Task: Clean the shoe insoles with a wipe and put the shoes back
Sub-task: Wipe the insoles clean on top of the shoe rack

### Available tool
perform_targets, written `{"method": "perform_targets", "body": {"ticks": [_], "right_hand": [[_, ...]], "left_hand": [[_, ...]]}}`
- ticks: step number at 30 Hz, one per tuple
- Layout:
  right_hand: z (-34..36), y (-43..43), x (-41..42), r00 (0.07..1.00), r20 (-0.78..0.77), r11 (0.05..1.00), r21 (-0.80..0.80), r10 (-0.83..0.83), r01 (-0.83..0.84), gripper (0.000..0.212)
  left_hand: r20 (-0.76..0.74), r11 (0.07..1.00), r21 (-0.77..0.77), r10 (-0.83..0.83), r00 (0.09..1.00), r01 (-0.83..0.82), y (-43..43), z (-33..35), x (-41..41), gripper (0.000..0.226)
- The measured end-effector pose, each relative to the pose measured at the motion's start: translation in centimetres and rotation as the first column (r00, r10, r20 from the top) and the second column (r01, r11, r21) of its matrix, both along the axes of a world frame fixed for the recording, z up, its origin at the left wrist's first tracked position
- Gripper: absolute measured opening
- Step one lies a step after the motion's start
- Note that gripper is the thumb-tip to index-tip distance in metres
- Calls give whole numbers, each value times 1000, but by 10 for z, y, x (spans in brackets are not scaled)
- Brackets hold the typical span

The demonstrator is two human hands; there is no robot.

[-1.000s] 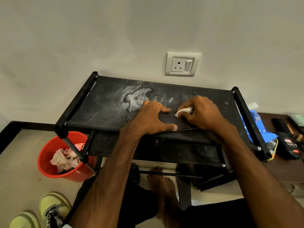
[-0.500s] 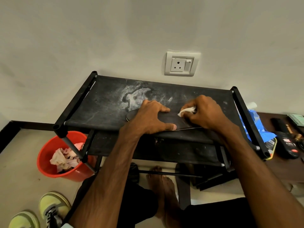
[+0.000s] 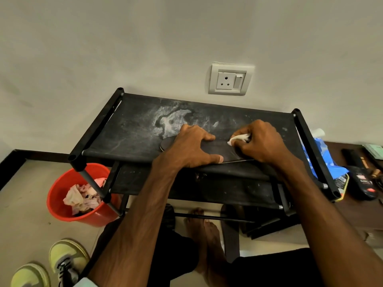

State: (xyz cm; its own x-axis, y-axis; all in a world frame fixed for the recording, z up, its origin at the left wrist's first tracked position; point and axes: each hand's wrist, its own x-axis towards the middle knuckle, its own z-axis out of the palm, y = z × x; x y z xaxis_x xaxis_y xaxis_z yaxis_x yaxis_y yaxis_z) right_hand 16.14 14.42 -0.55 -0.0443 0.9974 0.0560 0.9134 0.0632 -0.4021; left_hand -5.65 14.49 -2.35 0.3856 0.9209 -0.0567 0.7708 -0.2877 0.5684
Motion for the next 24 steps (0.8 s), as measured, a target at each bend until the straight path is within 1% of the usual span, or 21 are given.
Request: {"method": "perform_targets", "body": {"ticks": [2,6,8,10,13,14,16,19,21,24], "right_hand": [[-1,-3,-9,999,23,999,-2,35,-35,14],[-2,-5,-32,983,13,982,-35,185,-184,22],[-1,-1,-30,985,31,985,-41,169,-168,21],[0,3,-21,995,50,996,-33,87,-85,17],[-1,6,-10,998,59,999,32,-36,34,17],[-1,6,-13,997,64,999,40,-35,32,17],[-2,5,-26,997,71,999,27,31,-33,17],[-2,2,-43,987,27,987,-5,161,-161,20],[-1,4,-40,988,19,989,-12,151,-151,20],[1,6,-22,998,25,998,-18,65,-65,16]], "left_hand": [[-5,1000,-4,5,1000,-5,0,0,-1,79],[-19,1000,8,-28,999,28,1,0,-2,73],[-9,1000,4,-29,1000,29,1,0,-1,73],[-4,1000,-5,-8,1000,8,0,0,0,77],[-4,1000,-5,1,1000,-1,-1,-1,1,77],[-6,1000,-4,3,1000,-3,0,0,1,77],[-4,1000,-6,-3,1000,3,0,0,-1,74],[23,999,14,-47,999,46,1,2,-3,57],[38,999,5,-41,998,41,1,1,-3,59],[20,1000,-14,-6,1000,6,-1,1,0,73]]}}
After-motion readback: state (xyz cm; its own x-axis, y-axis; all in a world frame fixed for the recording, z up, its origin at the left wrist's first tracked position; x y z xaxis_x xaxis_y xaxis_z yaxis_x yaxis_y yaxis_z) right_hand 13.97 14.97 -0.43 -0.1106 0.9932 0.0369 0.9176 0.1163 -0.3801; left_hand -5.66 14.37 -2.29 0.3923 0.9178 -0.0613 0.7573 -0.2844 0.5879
